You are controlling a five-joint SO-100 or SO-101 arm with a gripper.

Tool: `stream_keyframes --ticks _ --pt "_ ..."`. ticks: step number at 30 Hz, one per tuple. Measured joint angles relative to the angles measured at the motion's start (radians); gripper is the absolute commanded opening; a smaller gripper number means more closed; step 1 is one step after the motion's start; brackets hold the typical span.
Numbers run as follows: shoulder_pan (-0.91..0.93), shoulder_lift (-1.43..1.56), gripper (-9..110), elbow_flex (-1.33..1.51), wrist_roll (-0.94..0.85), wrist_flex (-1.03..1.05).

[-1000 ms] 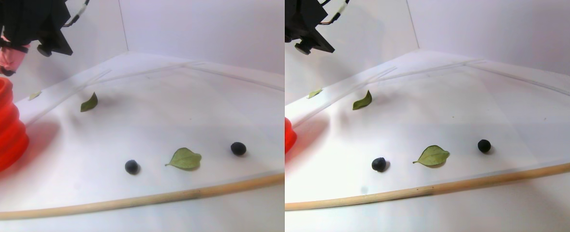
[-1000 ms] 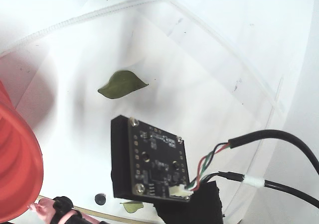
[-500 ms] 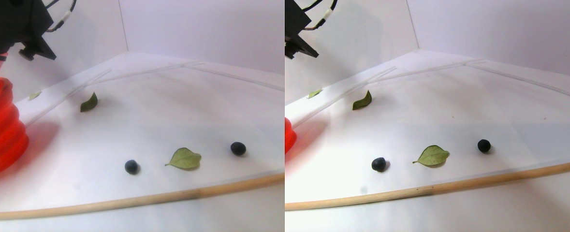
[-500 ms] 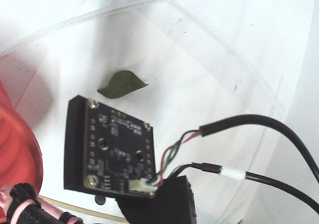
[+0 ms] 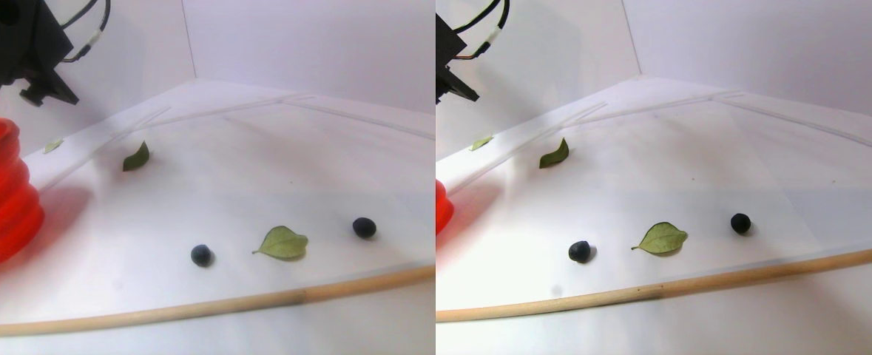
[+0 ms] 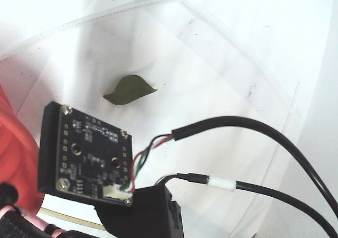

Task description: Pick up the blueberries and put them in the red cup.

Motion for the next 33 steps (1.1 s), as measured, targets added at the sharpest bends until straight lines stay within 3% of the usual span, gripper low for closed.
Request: stream_keyframes --ticks 18,33 --pt "0.092 0.156 16 0.003 -0.043 0.160" --pt "0.291 0.285 15 0.014 -0.225 0.342"
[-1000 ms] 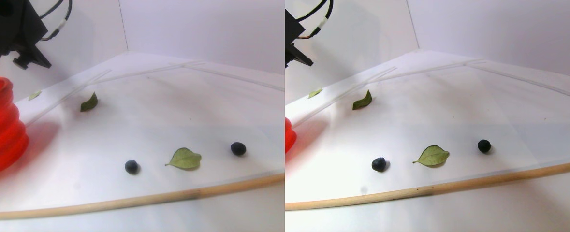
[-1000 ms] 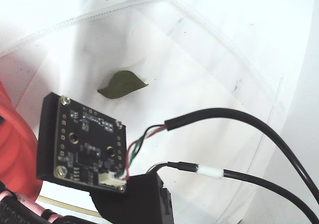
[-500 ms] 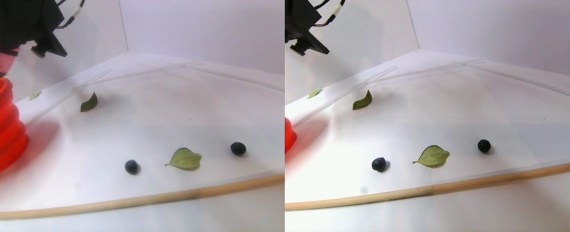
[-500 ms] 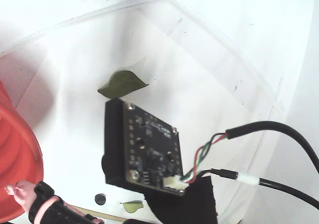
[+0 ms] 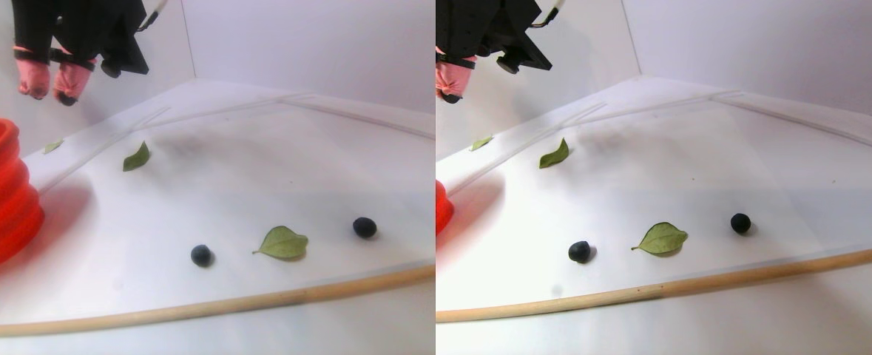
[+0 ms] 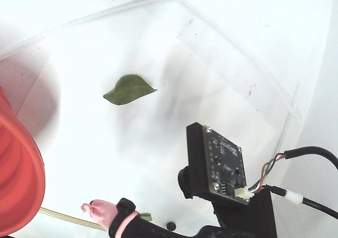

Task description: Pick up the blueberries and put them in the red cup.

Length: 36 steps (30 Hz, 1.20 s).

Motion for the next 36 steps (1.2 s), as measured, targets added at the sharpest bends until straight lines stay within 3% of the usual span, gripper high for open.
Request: stream_keyframes --ticks 36 --pt "0.370 0.272 15 0.239 -0.431 0.202"
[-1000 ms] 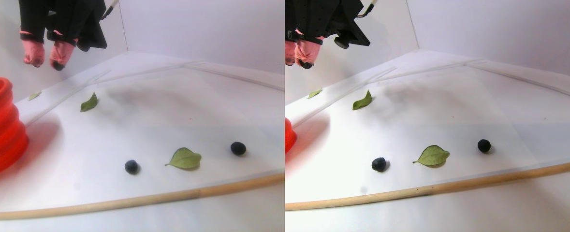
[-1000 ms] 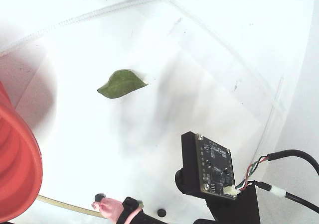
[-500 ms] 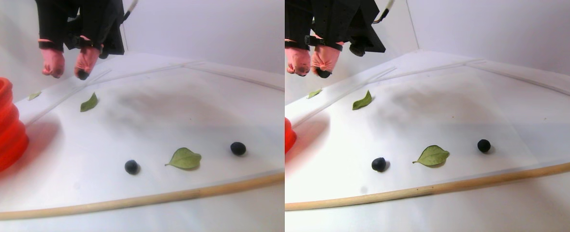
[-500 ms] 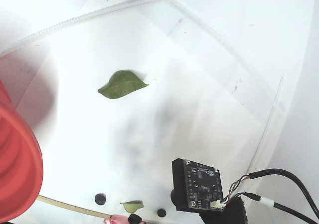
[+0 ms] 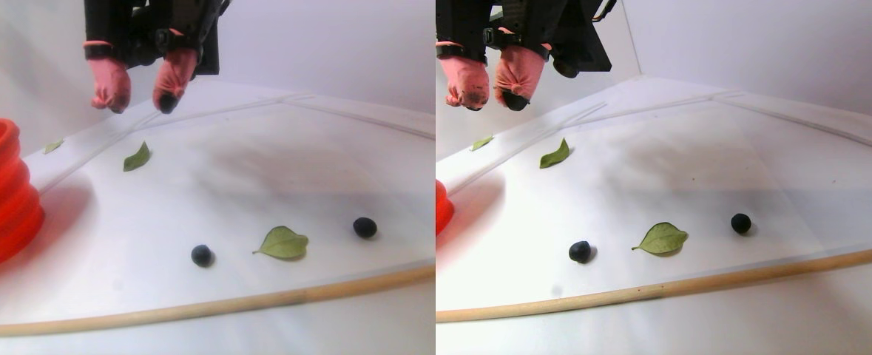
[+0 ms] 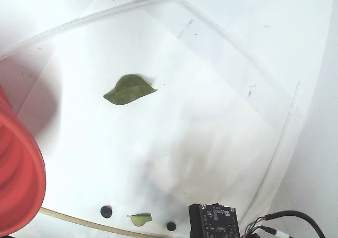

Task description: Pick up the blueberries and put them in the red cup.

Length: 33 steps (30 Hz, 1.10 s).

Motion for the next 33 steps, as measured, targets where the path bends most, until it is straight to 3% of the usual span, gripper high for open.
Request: stream_keyframes --ticks 19,33 --pt "0.100 -0.066 15 0.121 -0.115 -0.083" --pt "0.161 -0.095 16 0.202 -0.202 -0.261"
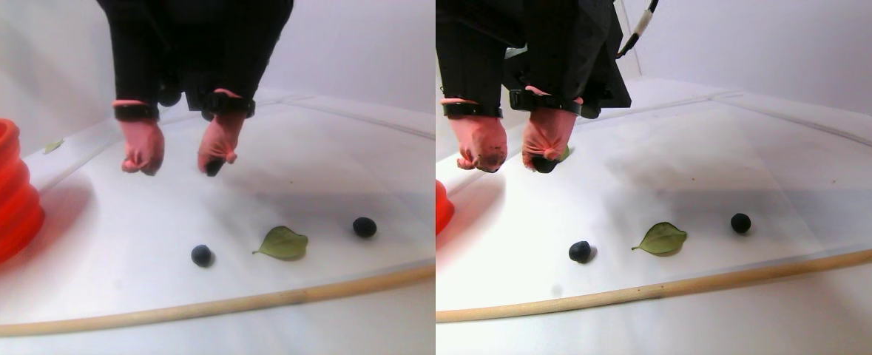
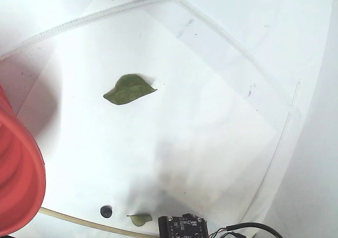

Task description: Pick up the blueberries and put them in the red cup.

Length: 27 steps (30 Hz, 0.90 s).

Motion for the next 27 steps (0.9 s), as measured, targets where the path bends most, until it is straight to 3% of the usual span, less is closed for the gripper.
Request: stream_keyframes --ticks 27 --pt "0.054 -0.178 16 0.104 -0.104 -0.351"
